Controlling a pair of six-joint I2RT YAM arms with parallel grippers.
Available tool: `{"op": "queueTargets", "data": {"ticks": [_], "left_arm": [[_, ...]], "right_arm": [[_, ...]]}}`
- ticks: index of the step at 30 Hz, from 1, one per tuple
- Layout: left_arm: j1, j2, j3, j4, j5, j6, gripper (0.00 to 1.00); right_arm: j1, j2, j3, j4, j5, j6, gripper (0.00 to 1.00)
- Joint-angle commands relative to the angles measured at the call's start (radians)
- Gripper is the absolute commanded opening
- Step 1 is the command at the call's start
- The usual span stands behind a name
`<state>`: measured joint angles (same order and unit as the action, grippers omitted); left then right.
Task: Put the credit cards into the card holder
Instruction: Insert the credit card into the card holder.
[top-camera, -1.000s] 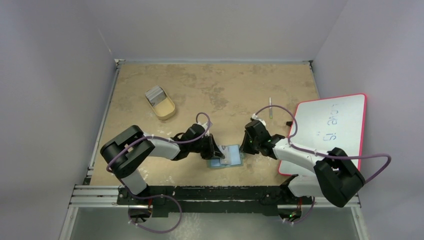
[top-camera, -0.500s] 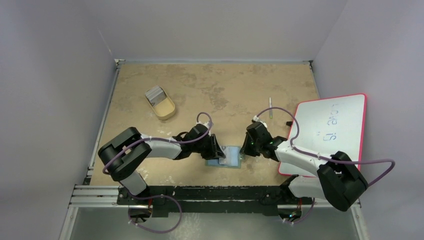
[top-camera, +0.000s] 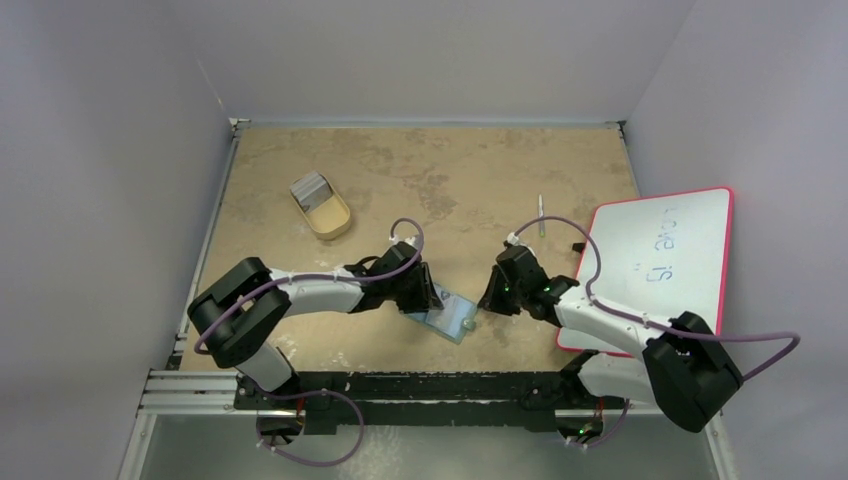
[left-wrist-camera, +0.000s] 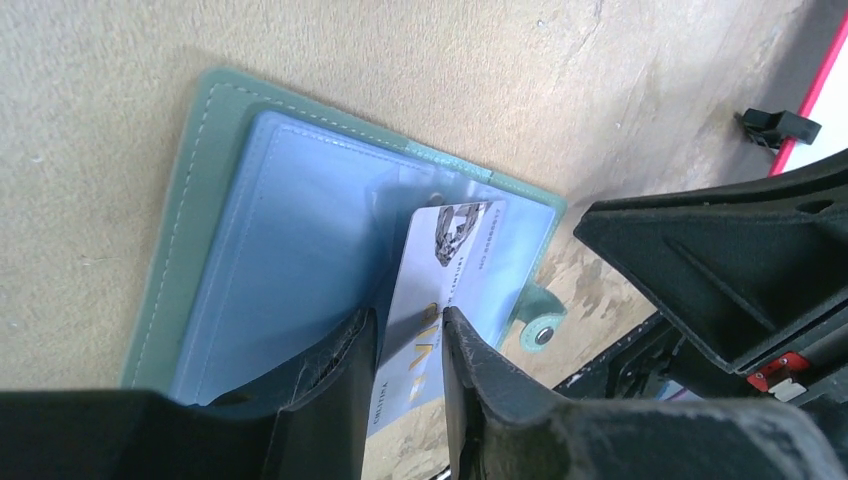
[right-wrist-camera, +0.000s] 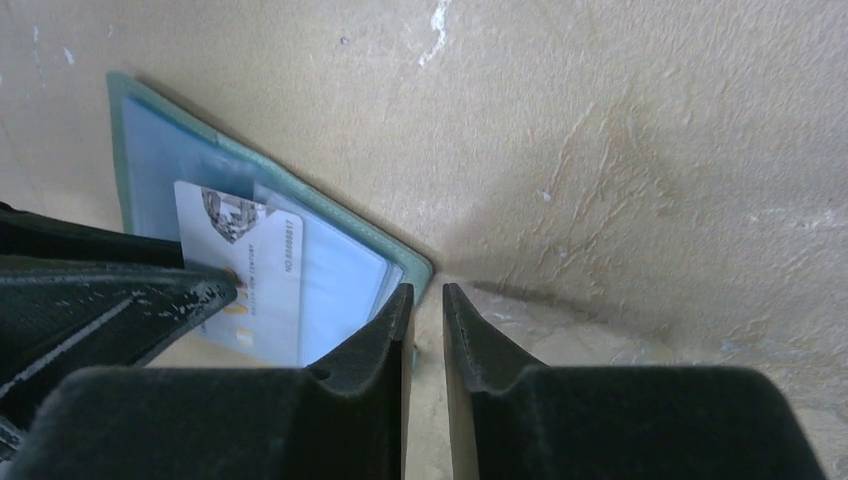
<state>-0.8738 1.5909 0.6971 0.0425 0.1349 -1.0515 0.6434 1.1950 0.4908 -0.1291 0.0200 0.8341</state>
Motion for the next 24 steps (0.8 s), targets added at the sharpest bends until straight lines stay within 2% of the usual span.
{"op": "queueTargets", "data": {"ticks": [1,11,18,24], "left_arm": [[-0.008,-0.042,0.052,-0.061,-0.071,0.053,0.3],[-0.018,-0.063,0.07,-0.075,-0.091,0.084,0.32],[-0.029,-0.034,0.05,-0.024,-0.054,0.083,0.32],[-0.031,-0.01,0.053,0.025,-0.04,0.098,0.32]], "right_arm": [[0.004,-0.032,-0.029,0.022,-0.049,0.033,0.2],[0.004,-0.054,-0.15,0.247,-0.189,0.217,0.3],[0.004,-0.004,-0.136,0.303,-0.185,0.241,0.31],[0.003,0.049,-0.081,0.294,-0.162,0.2,0.31]]}}
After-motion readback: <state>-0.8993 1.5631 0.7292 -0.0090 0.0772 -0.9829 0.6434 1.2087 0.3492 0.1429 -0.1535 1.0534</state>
